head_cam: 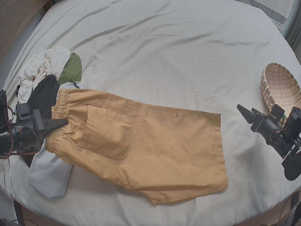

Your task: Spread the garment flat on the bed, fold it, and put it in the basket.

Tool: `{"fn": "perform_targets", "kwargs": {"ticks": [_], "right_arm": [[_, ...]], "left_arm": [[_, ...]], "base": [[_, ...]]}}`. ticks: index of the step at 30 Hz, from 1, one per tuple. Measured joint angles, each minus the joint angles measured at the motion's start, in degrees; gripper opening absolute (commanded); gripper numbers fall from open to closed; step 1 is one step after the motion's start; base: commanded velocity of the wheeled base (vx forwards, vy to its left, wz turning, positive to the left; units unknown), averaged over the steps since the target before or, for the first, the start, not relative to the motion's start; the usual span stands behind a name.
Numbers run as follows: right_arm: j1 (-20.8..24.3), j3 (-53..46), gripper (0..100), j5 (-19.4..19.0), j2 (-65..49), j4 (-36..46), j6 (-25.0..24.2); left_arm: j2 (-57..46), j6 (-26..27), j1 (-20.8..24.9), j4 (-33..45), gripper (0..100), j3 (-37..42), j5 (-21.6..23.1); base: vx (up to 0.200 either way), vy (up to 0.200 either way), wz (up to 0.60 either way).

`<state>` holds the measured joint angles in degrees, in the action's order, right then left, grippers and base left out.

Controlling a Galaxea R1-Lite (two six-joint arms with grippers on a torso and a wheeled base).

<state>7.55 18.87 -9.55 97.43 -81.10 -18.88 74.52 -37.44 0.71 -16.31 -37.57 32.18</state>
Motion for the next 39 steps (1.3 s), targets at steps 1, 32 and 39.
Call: {"fn": "perform_targets", "kwargs": {"ticks": [1, 32, 39], "right_arm": [[0.02, 0.0, 100, 0.0, 0.0, -0.05, 0.0], [0.74, -0.9, 100, 0.0, -2.23, -1.44, -0.82], [0.77, -0.9, 100, 0.0, -2.44, -1.41, -0.85]], "left_arm": [[-0.38, 0.07, 0.37, 0.17, 0, -0.21, 0.0], [11.36, -1.48, 39.03, -5.8, 0, -12.67, -6.64], [16.08, -1.54, 40.56, -6.02, 0, -15.87, -7.98]], "base": [[0.0, 0.0, 0.0], [0.0, 0.0, 0.0], [0.0, 0.0, 0.0]]}}
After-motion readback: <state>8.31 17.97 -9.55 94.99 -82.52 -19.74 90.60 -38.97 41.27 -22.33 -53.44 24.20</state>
